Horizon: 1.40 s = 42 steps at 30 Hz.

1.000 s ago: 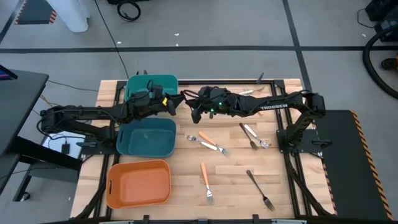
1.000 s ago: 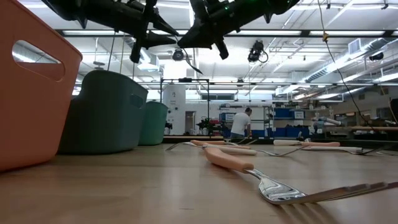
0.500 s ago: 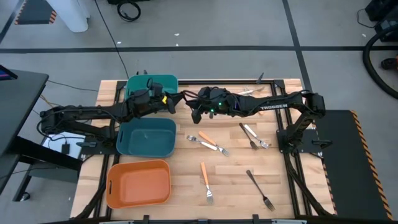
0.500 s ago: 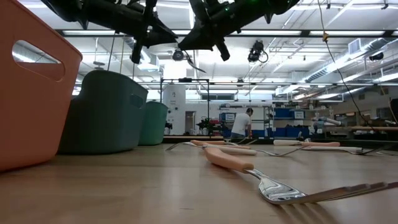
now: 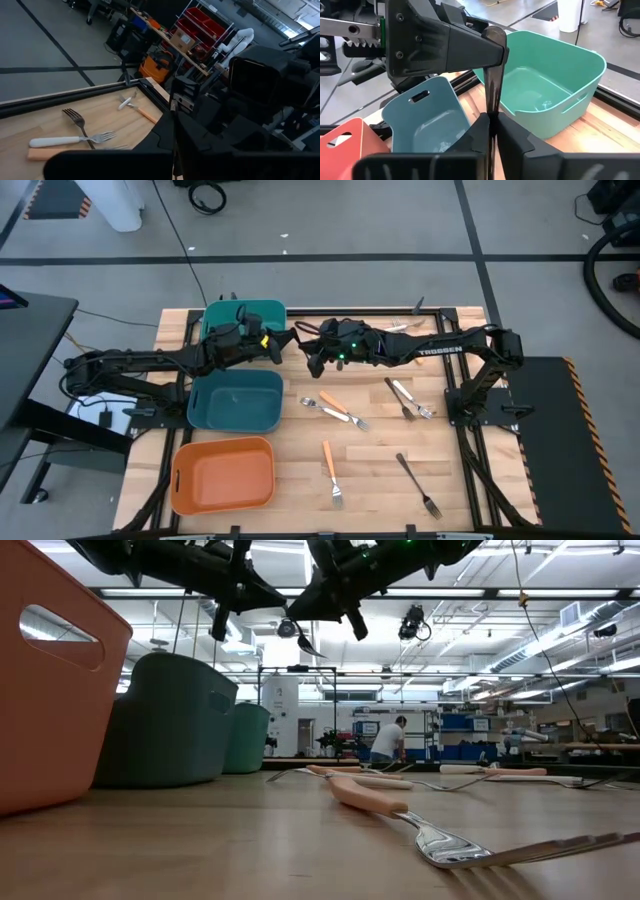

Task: Sort silverware by color (type)
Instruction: Put the black fork into the green bin

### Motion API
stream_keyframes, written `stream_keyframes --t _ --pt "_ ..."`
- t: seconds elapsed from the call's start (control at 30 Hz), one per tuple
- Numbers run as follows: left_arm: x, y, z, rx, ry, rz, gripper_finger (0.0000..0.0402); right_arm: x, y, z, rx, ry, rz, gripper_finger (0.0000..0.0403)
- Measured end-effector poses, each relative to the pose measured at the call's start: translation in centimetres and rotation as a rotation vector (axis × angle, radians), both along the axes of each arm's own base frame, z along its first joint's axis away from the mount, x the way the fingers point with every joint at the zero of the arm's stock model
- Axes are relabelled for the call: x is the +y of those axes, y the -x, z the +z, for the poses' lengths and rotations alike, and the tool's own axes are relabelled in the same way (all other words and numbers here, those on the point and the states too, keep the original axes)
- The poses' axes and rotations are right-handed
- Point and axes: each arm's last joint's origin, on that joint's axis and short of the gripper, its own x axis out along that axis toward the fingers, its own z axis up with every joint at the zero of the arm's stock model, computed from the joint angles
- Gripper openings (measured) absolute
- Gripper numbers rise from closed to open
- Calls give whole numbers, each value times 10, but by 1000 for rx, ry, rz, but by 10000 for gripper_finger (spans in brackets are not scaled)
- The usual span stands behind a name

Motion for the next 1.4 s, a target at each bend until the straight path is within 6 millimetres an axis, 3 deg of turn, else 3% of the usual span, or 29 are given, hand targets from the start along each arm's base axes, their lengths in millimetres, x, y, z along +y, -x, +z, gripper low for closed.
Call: stream_keyframes --t 0.2,0.43,0.8,1.03,1.4 --pt "1 5 5 20 -87 7 10 0 2 2 2 14 -17 97" --pt "14 36 26 47 -223 104 10 0 10 16 -27 22 -24 127" --pt "36 89 25 459 -452 297 19 0 15 21 -6 69 -17 126" --pt "42 99 9 728 -486 298 17 -1 16 18 21 66 -20 126" --pt "47 97 -8 1031 -583 233 21 -9 18 18 21 67 -46 126"
